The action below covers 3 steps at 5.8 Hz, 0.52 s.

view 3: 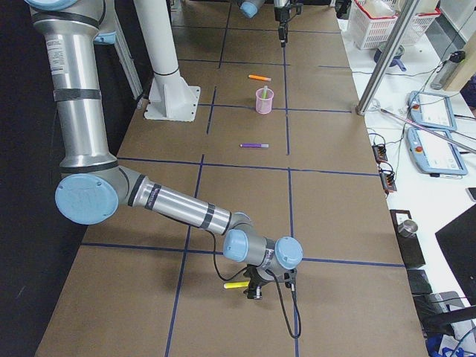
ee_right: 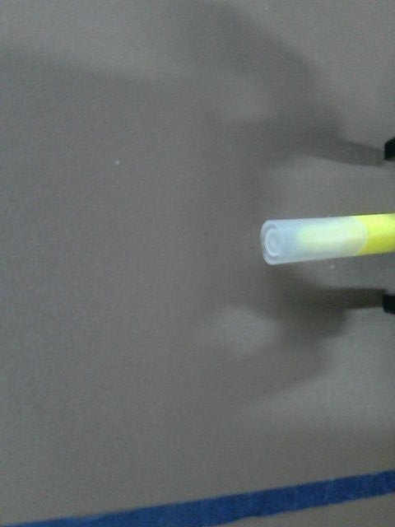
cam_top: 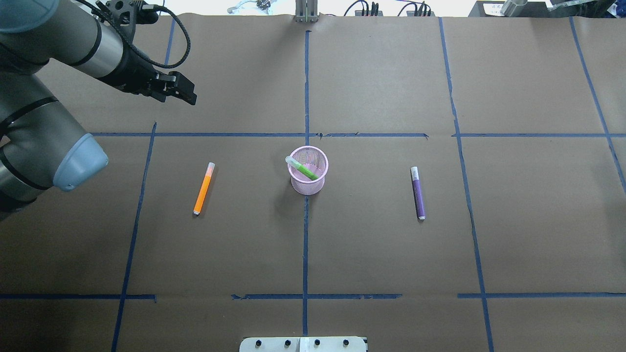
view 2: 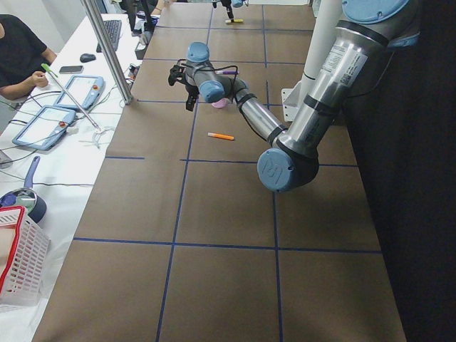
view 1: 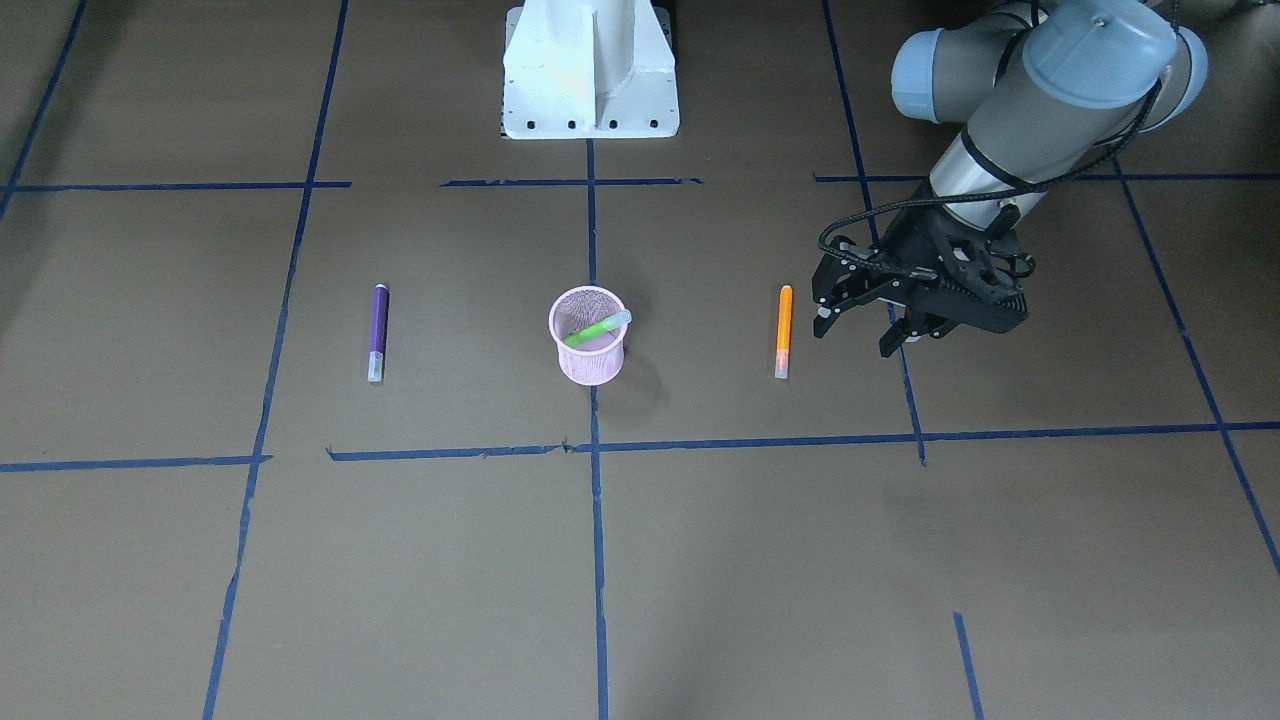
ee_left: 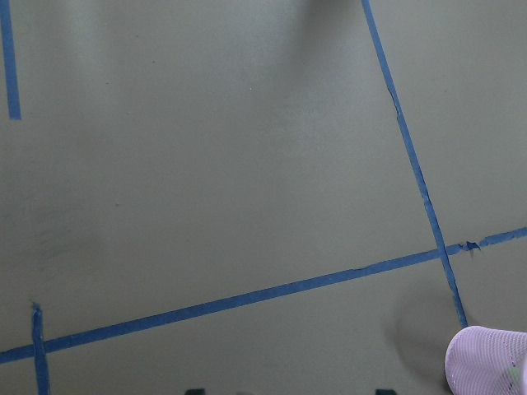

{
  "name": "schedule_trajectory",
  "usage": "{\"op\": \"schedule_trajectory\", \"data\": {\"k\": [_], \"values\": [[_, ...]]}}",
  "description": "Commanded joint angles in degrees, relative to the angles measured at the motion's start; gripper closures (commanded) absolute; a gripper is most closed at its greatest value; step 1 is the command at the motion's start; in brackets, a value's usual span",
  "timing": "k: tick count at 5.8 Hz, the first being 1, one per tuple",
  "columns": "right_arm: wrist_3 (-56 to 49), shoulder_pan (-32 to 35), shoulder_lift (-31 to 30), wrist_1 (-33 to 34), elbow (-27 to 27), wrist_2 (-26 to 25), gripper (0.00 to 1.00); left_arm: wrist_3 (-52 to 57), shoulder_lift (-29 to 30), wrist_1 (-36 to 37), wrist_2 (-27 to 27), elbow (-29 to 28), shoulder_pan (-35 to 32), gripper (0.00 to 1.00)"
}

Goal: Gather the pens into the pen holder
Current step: 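Grasp the yellow highlighter with the right gripper and lift it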

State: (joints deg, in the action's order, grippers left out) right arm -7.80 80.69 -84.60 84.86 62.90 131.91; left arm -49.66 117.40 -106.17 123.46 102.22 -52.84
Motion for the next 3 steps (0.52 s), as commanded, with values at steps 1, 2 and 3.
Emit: {"op": "schedule_trajectory", "data": {"k": [1, 2, 3], "values": [[0.0, -0.2, 0.0, 0.0, 0.0, 0.0, 0.41, 0.0, -0.2, 0.0, -0.1, 0.5, -0.1, 0.25], [0.0, -0.8, 0.1, 0.0, 0.0, -0.1, 0.43, 0.0, -0.3, 0.0, -0.1, 0.6, -0.1, 0.25], [0.0, -0.8, 0.1, 0.0, 0.0, 0.0, 0.53, 0.0, -0.5, 0.0, -0.1, 1.0, -0.1, 0.25]]}}
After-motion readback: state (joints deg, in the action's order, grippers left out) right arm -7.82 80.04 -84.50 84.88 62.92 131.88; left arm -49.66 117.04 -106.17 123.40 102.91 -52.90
